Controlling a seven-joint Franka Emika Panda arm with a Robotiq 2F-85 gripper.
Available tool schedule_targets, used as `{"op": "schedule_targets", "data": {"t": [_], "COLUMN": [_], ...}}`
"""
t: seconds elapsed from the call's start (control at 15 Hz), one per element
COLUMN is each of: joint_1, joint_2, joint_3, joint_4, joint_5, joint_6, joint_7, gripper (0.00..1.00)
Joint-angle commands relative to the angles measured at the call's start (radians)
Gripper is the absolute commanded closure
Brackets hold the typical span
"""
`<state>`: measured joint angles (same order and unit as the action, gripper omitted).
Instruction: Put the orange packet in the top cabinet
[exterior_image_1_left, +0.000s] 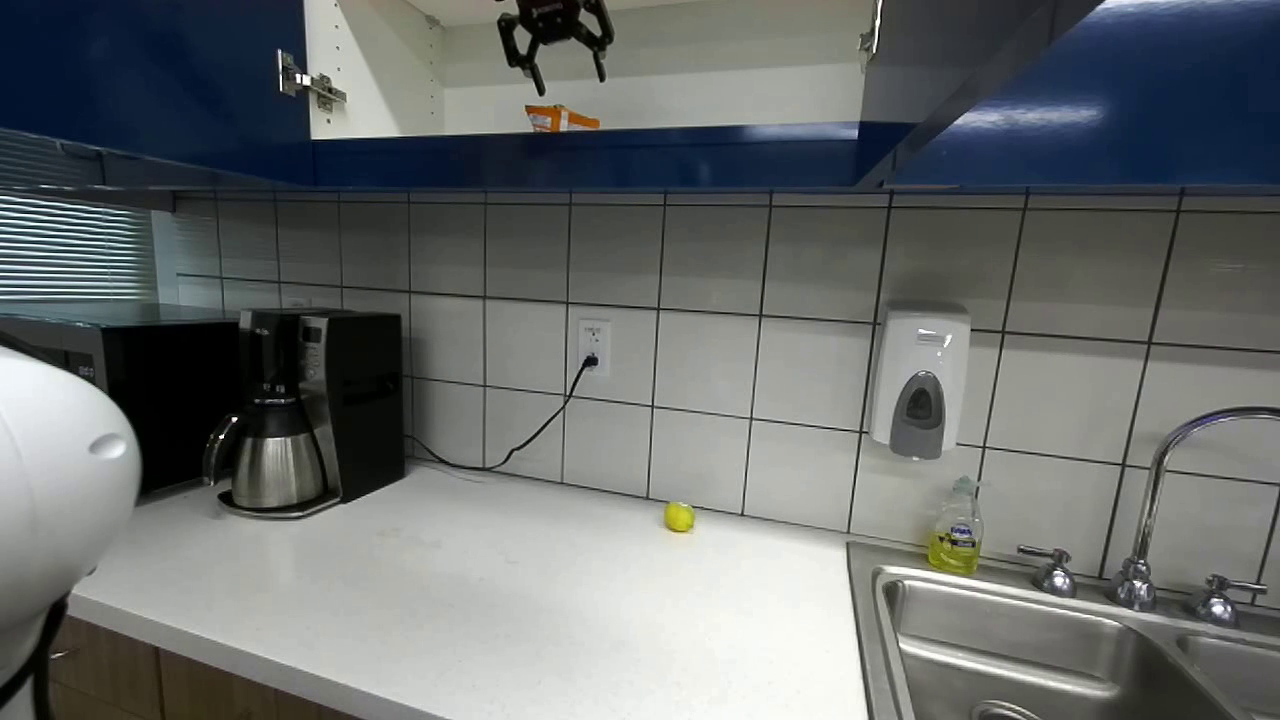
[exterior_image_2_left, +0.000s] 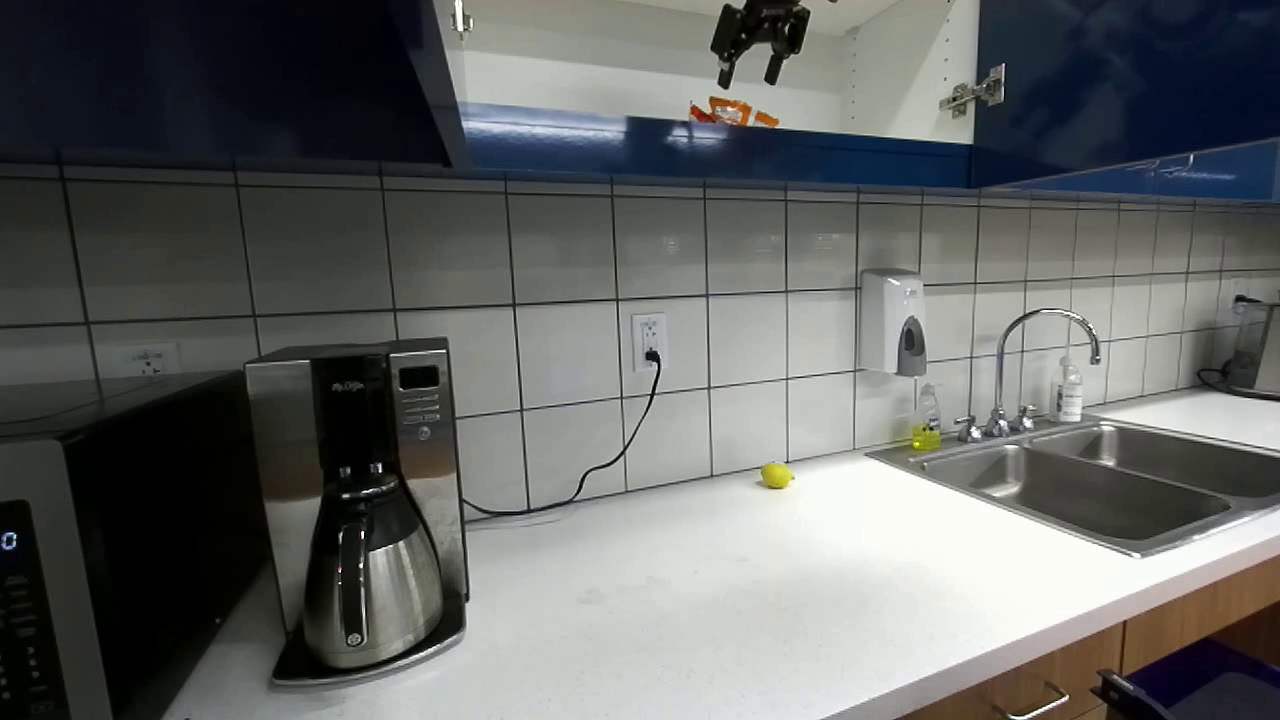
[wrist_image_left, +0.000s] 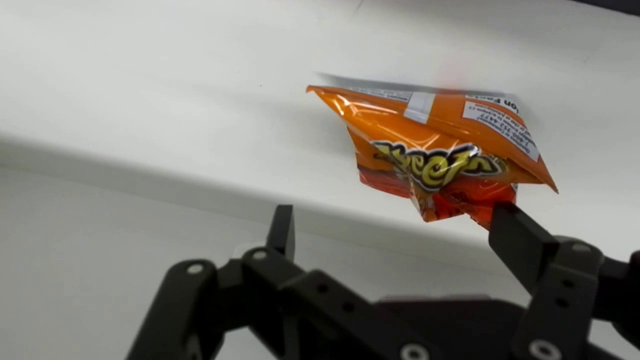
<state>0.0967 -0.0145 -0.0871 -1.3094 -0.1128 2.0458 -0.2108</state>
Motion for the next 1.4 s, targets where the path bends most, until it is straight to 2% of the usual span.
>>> {"op": "schedule_targets", "data": {"t": [0.0, 0.47, 0.73, 0.8, 1.13, 1.33], "joint_1": [0.003, 0.014, 0.020, -0.012, -0.010, -0.020], "joint_2": [-0.066, -0.199, -0.301, -0.324, -0.448, -0.493], "joint_3": [0.002, 0.001, -0.009, 0.016, 0.001, 0.002], "joint_4": [-0.068, -0.220, -0.331, -0.355, -0.458, -0.483], "joint_5": [0.009, 0.019, 0.065, 0.091, 0.164, 0.155], "joint_6": [0.008, 0.022, 0.005, -0.009, -0.184, -0.364], "joint_7": [0.004, -0.009, -0.024, -0.034, -0.045, -0.031], "gripper": [0.00, 0.00, 0.00, 0.00, 0.00, 0.00]}}
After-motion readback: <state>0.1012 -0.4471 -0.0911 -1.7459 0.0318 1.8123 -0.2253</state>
